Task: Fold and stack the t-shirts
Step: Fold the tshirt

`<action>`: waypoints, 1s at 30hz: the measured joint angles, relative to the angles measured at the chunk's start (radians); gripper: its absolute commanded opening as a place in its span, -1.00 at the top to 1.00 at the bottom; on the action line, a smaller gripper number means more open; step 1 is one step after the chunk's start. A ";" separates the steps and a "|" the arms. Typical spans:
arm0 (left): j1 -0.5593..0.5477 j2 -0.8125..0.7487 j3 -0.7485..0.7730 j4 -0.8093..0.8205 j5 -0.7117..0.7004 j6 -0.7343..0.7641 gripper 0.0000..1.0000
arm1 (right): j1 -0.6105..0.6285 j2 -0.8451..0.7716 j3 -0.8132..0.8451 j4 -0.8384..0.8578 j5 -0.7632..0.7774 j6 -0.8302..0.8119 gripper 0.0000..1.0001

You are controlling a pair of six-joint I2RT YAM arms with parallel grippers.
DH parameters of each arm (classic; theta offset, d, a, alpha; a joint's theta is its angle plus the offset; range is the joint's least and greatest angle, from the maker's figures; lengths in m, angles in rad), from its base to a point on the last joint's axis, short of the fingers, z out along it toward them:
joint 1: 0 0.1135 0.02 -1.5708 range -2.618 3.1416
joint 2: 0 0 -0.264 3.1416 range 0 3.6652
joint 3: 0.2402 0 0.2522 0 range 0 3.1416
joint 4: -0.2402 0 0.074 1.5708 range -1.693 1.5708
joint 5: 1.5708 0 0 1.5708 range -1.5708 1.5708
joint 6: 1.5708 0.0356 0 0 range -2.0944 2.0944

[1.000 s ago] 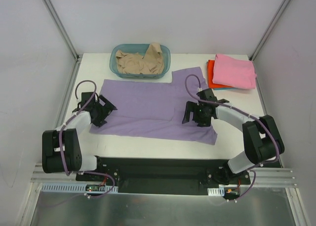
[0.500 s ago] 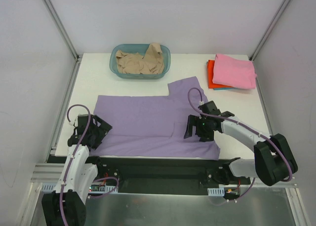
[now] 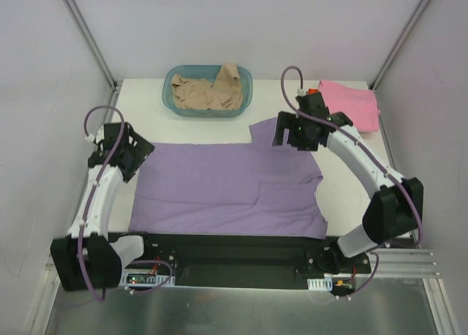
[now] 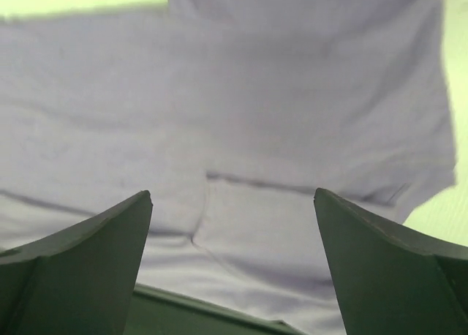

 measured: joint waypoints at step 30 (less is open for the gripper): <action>0.049 1.058 0.744 -0.033 -0.006 0.146 -0.25 | -0.117 1.046 1.006 0.031 0.100 -0.109 -0.82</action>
